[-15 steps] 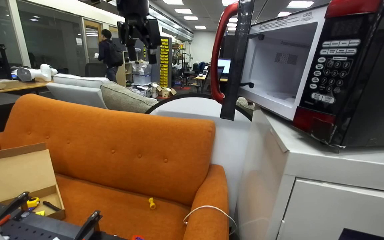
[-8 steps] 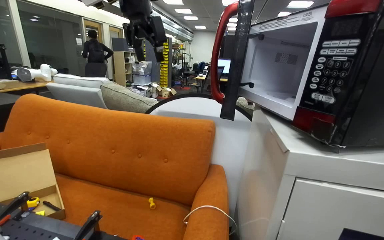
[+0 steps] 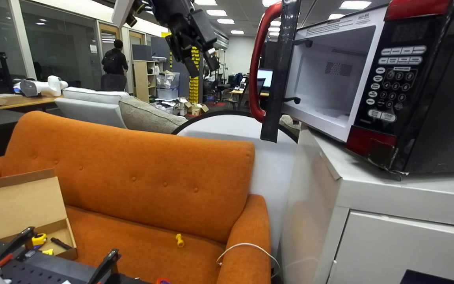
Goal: Close the microwave
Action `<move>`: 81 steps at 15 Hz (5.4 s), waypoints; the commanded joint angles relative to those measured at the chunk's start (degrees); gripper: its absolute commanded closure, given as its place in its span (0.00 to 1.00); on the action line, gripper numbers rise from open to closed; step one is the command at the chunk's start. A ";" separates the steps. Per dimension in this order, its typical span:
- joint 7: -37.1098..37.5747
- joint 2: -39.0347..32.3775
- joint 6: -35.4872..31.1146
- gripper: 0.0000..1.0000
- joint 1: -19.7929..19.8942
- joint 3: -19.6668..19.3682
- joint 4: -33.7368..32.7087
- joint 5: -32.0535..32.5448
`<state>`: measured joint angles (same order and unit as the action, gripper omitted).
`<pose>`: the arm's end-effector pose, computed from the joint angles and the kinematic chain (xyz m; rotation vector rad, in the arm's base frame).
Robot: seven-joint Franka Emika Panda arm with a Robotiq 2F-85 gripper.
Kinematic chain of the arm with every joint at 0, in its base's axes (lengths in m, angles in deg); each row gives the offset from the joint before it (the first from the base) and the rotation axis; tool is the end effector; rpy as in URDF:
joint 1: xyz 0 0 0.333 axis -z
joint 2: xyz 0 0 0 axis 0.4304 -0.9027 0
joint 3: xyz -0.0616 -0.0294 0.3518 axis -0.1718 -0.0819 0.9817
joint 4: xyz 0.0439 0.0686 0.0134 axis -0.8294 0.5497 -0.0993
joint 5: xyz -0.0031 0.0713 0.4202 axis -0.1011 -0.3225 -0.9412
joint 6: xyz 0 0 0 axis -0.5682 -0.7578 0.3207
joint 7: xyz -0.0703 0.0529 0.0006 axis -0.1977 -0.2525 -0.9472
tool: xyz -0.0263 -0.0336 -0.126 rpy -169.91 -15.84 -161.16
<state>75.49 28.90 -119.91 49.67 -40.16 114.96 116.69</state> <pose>0.3153 -0.2438 0.5571 2.5593 -0.8829 0.5002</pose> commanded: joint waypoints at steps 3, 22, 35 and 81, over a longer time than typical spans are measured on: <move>0.29 2.40 -0.10 0.00 0.77 1.17 1.40 -0.57; 23.56 14.92 -4.46 0.00 6.52 5.09 9.93 21.43; 37.50 8.48 -9.96 0.00 10.61 -0.38 7.92 28.52; 85.96 -25.74 3.71 0.92 0.37 -7.28 -18.14 48.13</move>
<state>158.55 6.15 -119.86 51.92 -46.26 103.03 162.82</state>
